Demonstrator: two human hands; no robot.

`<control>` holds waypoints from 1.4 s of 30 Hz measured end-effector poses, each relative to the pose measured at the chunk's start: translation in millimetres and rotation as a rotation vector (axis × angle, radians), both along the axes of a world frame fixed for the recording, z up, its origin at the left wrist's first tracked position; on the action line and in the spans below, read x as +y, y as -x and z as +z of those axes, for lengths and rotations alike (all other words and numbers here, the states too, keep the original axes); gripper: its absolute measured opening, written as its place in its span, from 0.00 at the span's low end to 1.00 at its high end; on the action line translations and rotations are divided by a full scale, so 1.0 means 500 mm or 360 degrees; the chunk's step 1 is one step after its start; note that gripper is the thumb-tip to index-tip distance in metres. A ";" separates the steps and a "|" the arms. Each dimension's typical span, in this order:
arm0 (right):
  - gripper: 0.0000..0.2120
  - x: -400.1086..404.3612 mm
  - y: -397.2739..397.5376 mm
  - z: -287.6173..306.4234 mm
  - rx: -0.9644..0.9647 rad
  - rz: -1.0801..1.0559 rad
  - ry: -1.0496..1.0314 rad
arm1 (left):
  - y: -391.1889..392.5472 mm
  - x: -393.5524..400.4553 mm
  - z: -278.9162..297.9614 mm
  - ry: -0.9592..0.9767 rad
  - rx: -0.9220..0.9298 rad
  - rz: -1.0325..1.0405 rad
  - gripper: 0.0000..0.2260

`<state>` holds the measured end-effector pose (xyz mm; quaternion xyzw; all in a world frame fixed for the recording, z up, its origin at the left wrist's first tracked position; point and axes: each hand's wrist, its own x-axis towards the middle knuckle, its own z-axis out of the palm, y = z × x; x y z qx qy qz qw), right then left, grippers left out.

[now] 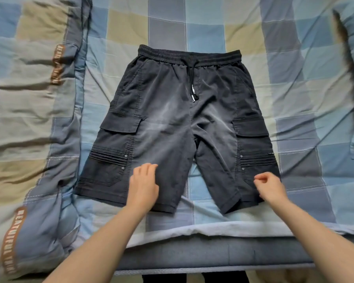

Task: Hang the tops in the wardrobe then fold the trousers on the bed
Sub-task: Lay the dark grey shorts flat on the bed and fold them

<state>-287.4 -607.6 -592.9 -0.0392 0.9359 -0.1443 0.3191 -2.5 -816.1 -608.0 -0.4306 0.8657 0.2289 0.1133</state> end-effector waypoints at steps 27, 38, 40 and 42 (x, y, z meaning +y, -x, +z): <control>0.14 0.217 0.239 0.066 -0.0099 0.0249 0.0959 | 0.255 0.280 0.056 -0.0898 0.0859 0.1336 0.11; 0.14 0.297 0.288 -0.106 -0.0461 0.0089 -0.0075 | 0.235 0.335 -0.009 -0.0605 -0.0921 0.0700 0.23; 0.14 0.250 0.283 -0.113 -0.0483 0.0037 0.0073 | 0.272 0.318 0.017 -0.0274 -0.0735 0.0775 0.20; 0.10 0.192 0.267 -0.099 -0.0483 -0.0022 0.0167 | 0.304 0.304 0.029 -0.0201 -0.0195 0.0794 0.15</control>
